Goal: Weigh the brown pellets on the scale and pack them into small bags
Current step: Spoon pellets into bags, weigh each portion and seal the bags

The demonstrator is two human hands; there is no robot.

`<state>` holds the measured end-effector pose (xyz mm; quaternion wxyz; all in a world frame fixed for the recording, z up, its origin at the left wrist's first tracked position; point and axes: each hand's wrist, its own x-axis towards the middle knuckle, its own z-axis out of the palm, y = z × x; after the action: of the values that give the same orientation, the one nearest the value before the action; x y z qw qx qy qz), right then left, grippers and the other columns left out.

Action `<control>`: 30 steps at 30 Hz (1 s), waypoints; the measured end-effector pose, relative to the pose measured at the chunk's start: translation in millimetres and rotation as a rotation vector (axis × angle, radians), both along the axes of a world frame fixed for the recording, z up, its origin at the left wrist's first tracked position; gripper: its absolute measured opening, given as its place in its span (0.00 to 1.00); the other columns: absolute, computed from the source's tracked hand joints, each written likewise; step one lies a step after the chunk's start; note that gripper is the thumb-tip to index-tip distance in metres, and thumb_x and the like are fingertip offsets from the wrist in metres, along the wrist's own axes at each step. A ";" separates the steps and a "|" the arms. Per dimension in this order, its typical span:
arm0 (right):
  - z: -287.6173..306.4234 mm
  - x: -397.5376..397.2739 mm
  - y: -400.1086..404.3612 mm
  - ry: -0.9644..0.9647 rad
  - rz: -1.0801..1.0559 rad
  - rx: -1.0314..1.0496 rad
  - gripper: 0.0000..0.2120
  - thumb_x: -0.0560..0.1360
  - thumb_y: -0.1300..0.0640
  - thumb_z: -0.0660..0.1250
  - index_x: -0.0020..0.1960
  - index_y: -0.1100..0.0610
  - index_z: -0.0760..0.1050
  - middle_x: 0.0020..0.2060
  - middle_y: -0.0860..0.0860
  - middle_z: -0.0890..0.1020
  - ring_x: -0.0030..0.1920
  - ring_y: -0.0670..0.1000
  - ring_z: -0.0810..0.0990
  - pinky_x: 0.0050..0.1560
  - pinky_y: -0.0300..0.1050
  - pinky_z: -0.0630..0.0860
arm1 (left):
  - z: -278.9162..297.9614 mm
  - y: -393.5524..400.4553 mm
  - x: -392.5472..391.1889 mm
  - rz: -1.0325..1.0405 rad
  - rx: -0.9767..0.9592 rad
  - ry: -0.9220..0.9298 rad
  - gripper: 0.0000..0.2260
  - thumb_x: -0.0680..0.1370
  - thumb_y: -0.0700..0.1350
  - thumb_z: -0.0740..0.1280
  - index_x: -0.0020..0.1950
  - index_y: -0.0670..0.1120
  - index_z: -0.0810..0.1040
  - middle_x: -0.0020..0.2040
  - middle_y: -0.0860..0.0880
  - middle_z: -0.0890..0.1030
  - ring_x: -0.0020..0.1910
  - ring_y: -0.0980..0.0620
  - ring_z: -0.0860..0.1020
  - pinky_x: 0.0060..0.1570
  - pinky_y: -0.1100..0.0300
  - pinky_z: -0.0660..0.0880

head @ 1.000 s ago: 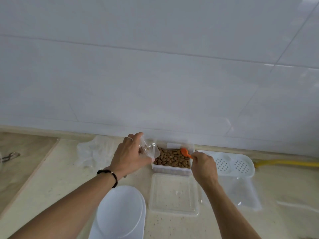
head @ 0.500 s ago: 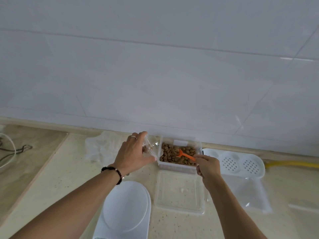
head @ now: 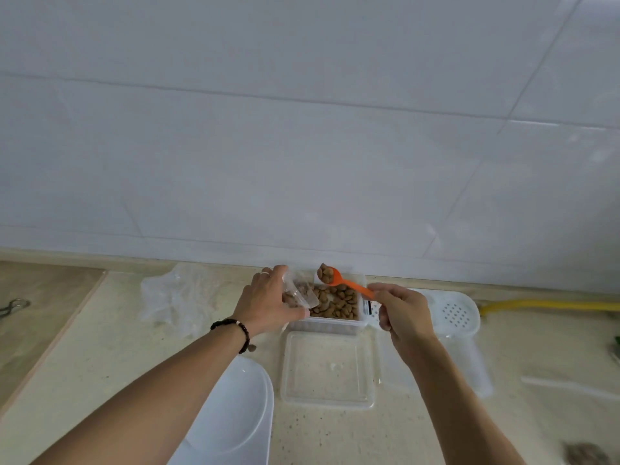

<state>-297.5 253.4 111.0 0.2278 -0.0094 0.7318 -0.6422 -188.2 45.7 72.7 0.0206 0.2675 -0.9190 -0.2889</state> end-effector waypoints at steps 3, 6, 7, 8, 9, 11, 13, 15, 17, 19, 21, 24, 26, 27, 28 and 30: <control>25.5 13.7 -1.5 0.321 0.183 0.194 0.12 0.74 0.67 0.65 0.43 0.54 0.84 0.30 0.49 0.81 0.25 0.46 0.72 0.27 0.40 0.70 | 3.2 9.3 -6.3 0.020 0.091 0.048 0.40 0.62 0.63 0.74 0.69 0.51 0.63 0.57 0.52 0.71 0.60 0.51 0.70 0.54 0.53 0.73; 42.9 32.5 -5.8 0.702 0.404 0.415 0.11 0.75 0.63 0.65 0.48 0.51 0.85 0.39 0.44 0.85 0.39 0.45 0.81 0.42 0.42 0.78 | 8.1 17.2 -5.2 0.015 0.164 0.138 0.41 0.63 0.61 0.76 0.71 0.50 0.62 0.57 0.53 0.70 0.59 0.54 0.70 0.52 0.58 0.71; 47.4 37.2 -6.2 0.750 0.434 0.434 0.11 0.76 0.62 0.65 0.49 0.51 0.84 0.43 0.45 0.85 0.43 0.46 0.82 0.46 0.43 0.78 | 11.4 18.7 -2.4 0.014 0.180 0.162 0.42 0.64 0.60 0.76 0.71 0.50 0.62 0.58 0.53 0.70 0.59 0.54 0.69 0.53 0.59 0.70; 51.9 41.0 -6.2 0.780 0.443 0.442 0.11 0.76 0.62 0.65 0.51 0.51 0.84 0.46 0.45 0.85 0.45 0.45 0.82 0.48 0.42 0.78 | 14.3 18.9 1.2 0.014 0.189 0.183 0.42 0.64 0.60 0.76 0.72 0.51 0.61 0.60 0.52 0.69 0.61 0.54 0.69 0.53 0.60 0.69; 56.3 44.5 -6.2 0.804 0.443 0.443 0.11 0.76 0.62 0.65 0.51 0.52 0.84 0.47 0.44 0.85 0.46 0.43 0.82 0.48 0.39 0.77 | 16.9 17.9 5.2 0.013 0.193 0.204 0.42 0.64 0.60 0.76 0.72 0.51 0.61 0.61 0.52 0.69 0.62 0.53 0.69 0.55 0.59 0.68; 65.8 53.9 -5.5 0.828 0.428 0.438 0.11 0.76 0.62 0.65 0.51 0.52 0.84 0.44 0.42 0.85 0.41 0.37 0.80 0.42 0.30 0.73 | 22.2 14.6 13.6 0.006 0.200 0.236 0.43 0.64 0.60 0.77 0.73 0.51 0.61 0.63 0.52 0.69 0.64 0.52 0.68 0.58 0.57 0.69; 72.6 68.1 -4.4 0.805 0.368 0.433 0.11 0.75 0.63 0.65 0.49 0.52 0.84 0.36 0.38 0.81 0.34 0.35 0.77 0.35 0.28 0.70 | 28.2 10.5 22.4 -0.012 0.214 0.260 0.44 0.63 0.61 0.77 0.73 0.52 0.60 0.63 0.52 0.68 0.64 0.51 0.68 0.60 0.54 0.70; 76.9 86.0 -2.4 0.721 0.237 0.375 0.12 0.75 0.64 0.65 0.46 0.51 0.84 0.30 0.39 0.80 0.29 0.39 0.77 0.30 0.30 0.68 | 34.7 8.2 32.8 -0.042 0.229 0.301 0.44 0.64 0.60 0.78 0.73 0.52 0.60 0.61 0.52 0.68 0.64 0.51 0.69 0.62 0.52 0.71; 79.0 104.9 0.5 0.607 0.037 0.249 0.13 0.74 0.66 0.65 0.42 0.49 0.82 0.31 0.45 0.82 0.26 0.43 0.76 0.29 0.35 0.71 | 39.5 8.0 45.2 -0.073 0.248 0.363 0.42 0.65 0.59 0.78 0.72 0.51 0.61 0.59 0.52 0.68 0.62 0.51 0.69 0.61 0.52 0.71; 74.5 125.7 7.0 0.513 -0.166 0.126 0.12 0.73 0.67 0.65 0.42 0.52 0.82 0.34 0.49 0.83 0.26 0.47 0.75 0.28 0.37 0.70 | 42.1 11.2 61.5 -0.104 0.269 0.409 0.43 0.65 0.61 0.77 0.73 0.51 0.60 0.59 0.53 0.67 0.61 0.53 0.69 0.59 0.54 0.71; 60.8 146.6 18.6 0.434 -0.299 0.105 0.11 0.72 0.67 0.64 0.42 0.53 0.81 0.35 0.52 0.83 0.27 0.48 0.74 0.27 0.39 0.70 | 46.2 18.8 78.6 -0.155 0.296 0.425 0.46 0.63 0.65 0.76 0.73 0.52 0.59 0.60 0.54 0.67 0.60 0.55 0.69 0.57 0.57 0.71; 25.6 177.2 44.2 0.276 -0.433 0.156 0.12 0.72 0.67 0.62 0.44 0.56 0.82 0.36 0.55 0.82 0.28 0.50 0.74 0.28 0.42 0.68 | 50.1 36.1 97.3 -0.231 0.292 0.433 0.47 0.59 0.69 0.71 0.72 0.52 0.61 0.56 0.55 0.68 0.57 0.53 0.70 0.54 0.58 0.72; -0.9 199.1 64.1 0.138 -0.537 0.151 0.12 0.72 0.68 0.60 0.46 0.59 0.82 0.37 0.56 0.83 0.29 0.51 0.74 0.28 0.41 0.67 | 48.4 51.5 105.9 -0.310 0.249 0.451 0.45 0.61 0.66 0.74 0.72 0.52 0.61 0.54 0.55 0.68 0.56 0.53 0.70 0.53 0.58 0.71; -14.1 210.8 73.4 0.071 -0.585 0.146 0.12 0.72 0.68 0.60 0.46 0.59 0.81 0.37 0.56 0.83 0.30 0.50 0.73 0.29 0.41 0.66 | 47.2 59.9 109.6 -0.355 0.231 0.463 0.45 0.62 0.65 0.75 0.72 0.52 0.61 0.54 0.56 0.68 0.55 0.53 0.70 0.53 0.59 0.71; -27.6 222.4 82.1 0.011 -0.627 0.146 0.12 0.72 0.68 0.61 0.46 0.59 0.81 0.38 0.55 0.82 0.31 0.50 0.73 0.29 0.41 0.66 | 45.6 68.2 113.2 -0.404 0.215 0.472 0.45 0.62 0.65 0.75 0.73 0.51 0.61 0.54 0.57 0.68 0.54 0.54 0.70 0.53 0.59 0.71; -53.5 243.4 97.5 -0.084 -0.697 0.153 0.10 0.72 0.68 0.63 0.46 0.59 0.82 0.38 0.55 0.82 0.33 0.50 0.73 0.31 0.41 0.68 | 41.0 84.5 119.9 -0.503 0.175 0.464 0.45 0.62 0.63 0.76 0.73 0.49 0.62 0.57 0.55 0.69 0.55 0.54 0.69 0.55 0.56 0.72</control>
<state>-54.1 350.9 57.4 0.0251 0.2841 0.7270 -0.6246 -68.3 130.2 113.7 0.1342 -0.0392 -0.8987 -0.4157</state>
